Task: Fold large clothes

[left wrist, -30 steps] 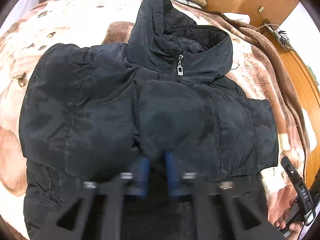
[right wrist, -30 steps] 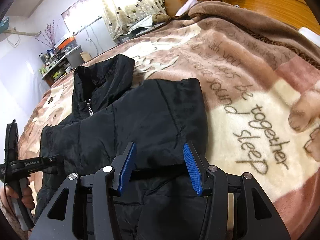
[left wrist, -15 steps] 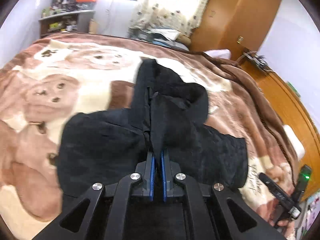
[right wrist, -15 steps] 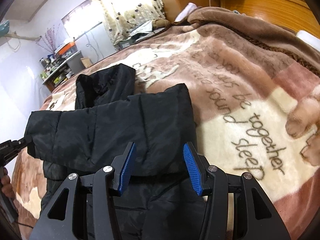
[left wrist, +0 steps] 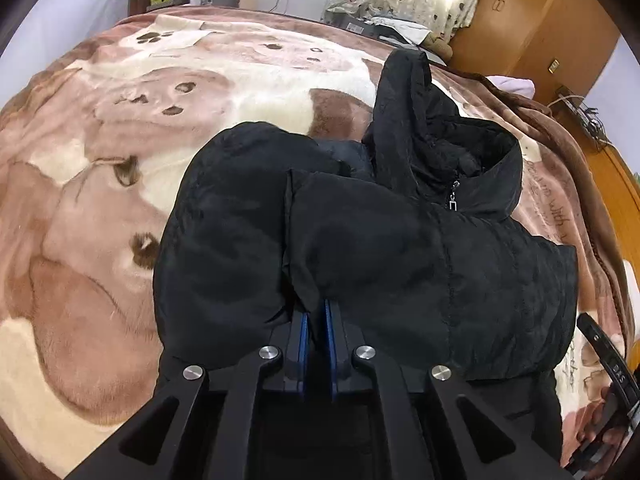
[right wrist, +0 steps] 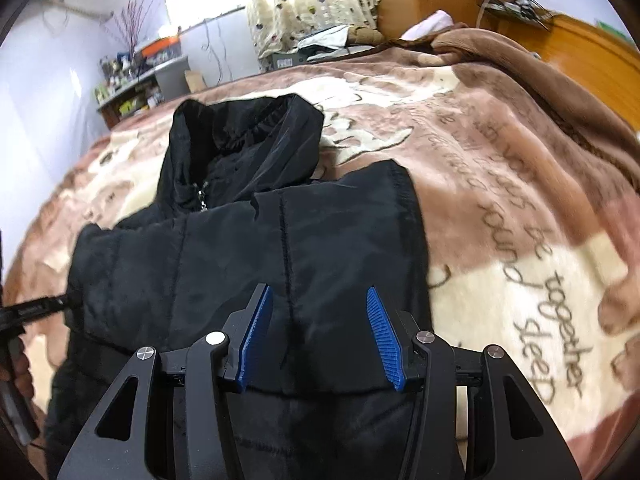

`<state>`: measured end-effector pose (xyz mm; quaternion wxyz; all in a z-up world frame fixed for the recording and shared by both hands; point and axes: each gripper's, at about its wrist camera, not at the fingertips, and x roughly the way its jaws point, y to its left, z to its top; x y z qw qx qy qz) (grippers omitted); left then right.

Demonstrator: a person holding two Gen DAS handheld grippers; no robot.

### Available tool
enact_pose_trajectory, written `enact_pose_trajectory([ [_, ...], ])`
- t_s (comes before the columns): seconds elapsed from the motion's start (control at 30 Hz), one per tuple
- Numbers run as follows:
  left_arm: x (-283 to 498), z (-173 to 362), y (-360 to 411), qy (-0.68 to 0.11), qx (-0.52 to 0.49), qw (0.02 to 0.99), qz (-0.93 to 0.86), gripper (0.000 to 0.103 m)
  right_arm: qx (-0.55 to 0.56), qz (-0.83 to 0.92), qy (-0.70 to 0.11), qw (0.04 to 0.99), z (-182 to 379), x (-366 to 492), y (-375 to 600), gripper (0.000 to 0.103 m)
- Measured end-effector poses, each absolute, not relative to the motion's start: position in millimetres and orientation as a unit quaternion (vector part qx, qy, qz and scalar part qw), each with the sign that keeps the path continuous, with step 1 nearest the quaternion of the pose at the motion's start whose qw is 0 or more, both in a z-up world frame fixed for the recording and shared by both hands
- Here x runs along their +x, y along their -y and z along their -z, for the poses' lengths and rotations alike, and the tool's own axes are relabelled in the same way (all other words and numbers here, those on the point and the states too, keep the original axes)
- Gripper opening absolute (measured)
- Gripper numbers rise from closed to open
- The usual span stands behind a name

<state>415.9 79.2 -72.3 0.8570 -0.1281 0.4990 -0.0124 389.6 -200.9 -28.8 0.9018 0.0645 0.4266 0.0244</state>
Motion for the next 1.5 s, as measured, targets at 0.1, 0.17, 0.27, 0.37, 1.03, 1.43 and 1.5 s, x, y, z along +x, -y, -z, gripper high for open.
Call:
enact_pose_trajectory([
  [0.1, 421.5, 80.4, -79.8, -0.511, -0.123, 0.850, 0.012, 0.010, 0.039, -0.011, -0.442, 0.896, 42.0, 400.0, 193.1, 0.050],
  [0.17, 425.2, 85.8, -81.1, -0.518, -0.125, 0.846, 0.009, 0.012, 0.024, -0.002, -0.454, 0.890, 52.5, 405.0, 190.3, 0.050],
  [0.27, 431.5, 99.3, -84.5, -0.529, -0.139, 0.837, 0.006, 0.014, 0.018, 0.018, -0.476, 0.879, 70.4, 411.0, 192.8, 0.050],
  [0.37, 434.5, 104.1, -80.6, -0.527, -0.124, 0.840, 0.006, 0.014, 0.016, 0.025, -0.479, 0.877, 79.7, 413.8, 196.3, 0.058],
  [1.03, 436.9, 56.6, -32.8, -0.483, -0.100, 0.869, 0.050, 0.079, 0.019, -0.074, -0.463, 0.883, 56.0, 423.7, 135.3, 0.062],
  [1.43, 459.4, 96.5, -40.5, -0.530, -0.111, 0.839, 0.050, 0.081, -0.009, -0.077, -0.489, 0.869, 76.5, 433.2, 128.2, 0.064],
  [1.5, 461.0, 82.9, -45.8, -0.520, -0.117, 0.844, 0.061, 0.081, 0.042, -0.093, -0.482, 0.870, 61.4, 437.5, 141.8, 0.064],
])
